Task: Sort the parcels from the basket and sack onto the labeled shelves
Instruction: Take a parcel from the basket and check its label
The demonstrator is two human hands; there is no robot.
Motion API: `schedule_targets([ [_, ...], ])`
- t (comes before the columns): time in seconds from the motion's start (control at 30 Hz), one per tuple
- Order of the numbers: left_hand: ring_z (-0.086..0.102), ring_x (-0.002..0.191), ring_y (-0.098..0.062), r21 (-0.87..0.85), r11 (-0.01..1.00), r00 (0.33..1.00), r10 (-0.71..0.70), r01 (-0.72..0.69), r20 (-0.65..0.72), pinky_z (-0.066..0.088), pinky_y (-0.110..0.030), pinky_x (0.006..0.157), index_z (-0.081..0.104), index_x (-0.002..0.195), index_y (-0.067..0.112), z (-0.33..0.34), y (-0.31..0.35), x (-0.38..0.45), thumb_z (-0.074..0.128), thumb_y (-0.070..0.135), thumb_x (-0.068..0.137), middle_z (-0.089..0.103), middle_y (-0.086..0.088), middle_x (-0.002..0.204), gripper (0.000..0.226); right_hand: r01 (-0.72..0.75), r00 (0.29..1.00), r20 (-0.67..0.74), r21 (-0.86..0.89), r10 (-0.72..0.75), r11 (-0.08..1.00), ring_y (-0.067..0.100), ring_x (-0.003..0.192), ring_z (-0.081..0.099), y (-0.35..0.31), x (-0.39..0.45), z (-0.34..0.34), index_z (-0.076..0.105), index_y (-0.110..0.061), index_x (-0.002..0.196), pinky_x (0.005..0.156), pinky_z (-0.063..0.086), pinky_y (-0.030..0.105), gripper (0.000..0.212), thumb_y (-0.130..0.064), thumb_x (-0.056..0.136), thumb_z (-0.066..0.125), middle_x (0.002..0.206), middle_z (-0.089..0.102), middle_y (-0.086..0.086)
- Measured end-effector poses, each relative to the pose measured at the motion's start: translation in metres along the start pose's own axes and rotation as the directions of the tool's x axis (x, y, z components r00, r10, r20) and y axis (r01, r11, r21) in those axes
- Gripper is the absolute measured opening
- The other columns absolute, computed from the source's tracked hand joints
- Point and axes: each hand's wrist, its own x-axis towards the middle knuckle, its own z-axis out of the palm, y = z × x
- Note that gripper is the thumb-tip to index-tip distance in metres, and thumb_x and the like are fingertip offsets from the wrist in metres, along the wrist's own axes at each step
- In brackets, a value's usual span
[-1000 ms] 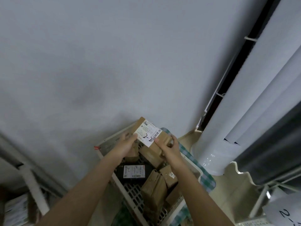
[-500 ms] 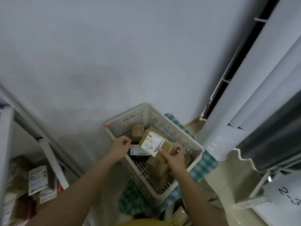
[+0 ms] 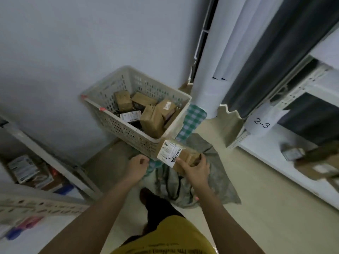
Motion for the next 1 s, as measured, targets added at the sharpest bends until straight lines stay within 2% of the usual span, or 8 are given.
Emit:
schedule_targets([
  [0.07,0.062,0.086,-0.022,0.043,0.999,0.997,0.022,-0.025,0.072,0.05,-0.033,0.076,0.059,0.082,0.022,0.021,0.0,-0.011,0.047,0.016,0.097,0.067,-0.005,0.094,0.02,-0.039,0.997,-0.066,0.017,0.04,0.999,0.029,0.136,0.035,0.022,-0.015,-0.024,0.034,-0.019,0.146,0.111,0.035,0.048,0.126,-0.077,0.043,0.078,0.143,0.036,0.008],
  [0.2,0.058,0.086,-0.015,0.085,0.99,0.976,0.096,-0.114,0.194,0.044,-0.025,0.067,0.062,0.099,0.017,0.06,0.022,-0.025,0.045,0.015,0.099,0.065,-0.003,0.102,0.017,-0.09,0.981,-0.162,0.083,0.102,0.992,0.026,0.129,0.045,0.06,-0.033,-0.069,0.041,-0.021,0.14,0.106,0.043,0.049,0.121,-0.079,0.041,0.079,0.136,0.045,0.004],
  [0.27,0.06,0.095,-0.019,0.086,0.982,0.956,0.138,-0.165,0.258,0.049,-0.033,0.082,0.061,0.099,0.019,0.08,0.038,-0.032,0.044,0.015,0.099,0.065,-0.003,0.103,0.017,-0.098,0.969,-0.216,0.122,0.122,0.988,0.026,0.126,0.048,0.074,-0.037,-0.089,0.041,-0.02,0.14,0.104,0.045,0.047,0.123,-0.077,0.038,0.08,0.134,0.045,0.005],
  [0.37,0.063,0.094,-0.02,0.107,0.97,0.928,0.174,-0.219,0.328,0.05,-0.037,0.088,0.058,0.092,0.026,0.109,0.057,-0.043,0.043,0.016,0.099,0.066,0.003,0.096,0.02,-0.092,0.95,-0.279,0.174,0.138,0.981,0.025,0.123,0.046,0.089,-0.044,-0.119,0.044,-0.022,0.13,0.106,0.043,0.046,0.101,-0.062,0.048,0.087,0.126,0.039,0.003],
  [0.47,0.063,0.093,-0.017,0.109,0.954,0.906,0.225,-0.28,0.358,0.049,-0.032,0.084,0.058,0.09,0.028,0.138,0.078,-0.056,0.045,0.016,0.098,0.066,0.005,0.094,0.019,-0.079,0.931,-0.334,0.216,0.15,0.973,0.025,0.119,0.048,0.105,-0.047,-0.147,0.044,-0.029,0.117,0.104,0.045,0.046,0.092,-0.065,0.042,0.082,0.117,0.037,-0.002],
  [0.63,0.064,0.092,-0.016,0.117,0.93,0.872,0.277,-0.349,0.403,0.05,-0.032,0.085,0.06,0.094,0.025,0.186,0.116,-0.072,0.044,0.015,0.098,0.068,0.005,0.092,0.019,-0.066,0.896,-0.4,0.306,0.191,0.95,0.023,0.117,0.049,0.135,-0.044,-0.196,0.046,-0.031,0.119,0.103,0.046,0.045,0.097,-0.069,0.036,0.079,0.105,0.036,-0.012],
  [0.83,0.064,0.091,-0.018,0.169,0.892,0.846,0.315,-0.418,0.43,0.051,-0.036,0.087,0.057,0.088,0.03,0.269,0.172,-0.09,0.045,0.018,0.098,0.068,0.003,0.096,0.02,-0.057,0.887,-0.41,0.359,0.212,0.931,0.023,0.116,0.049,0.182,-0.026,-0.285,0.04,-0.032,0.12,0.103,0.046,0.044,0.079,-0.04,0.06,0.091,0.114,0.034,-0.003],
  [1.0,0.063,0.091,-0.019,0.131,0.88,0.835,0.373,-0.457,0.405,0.052,-0.036,0.086,0.059,0.097,0.026,0.356,0.235,-0.116,0.045,0.017,0.097,0.068,0.001,0.1,0.016,-0.03,0.873,-0.455,0.307,0.175,0.951,0.024,0.12,0.048,0.211,0.0,-0.393,0.038,-0.021,0.138,0.106,0.043,0.044,0.096,-0.041,0.06,0.091,0.119,0.033,-0.002],
])
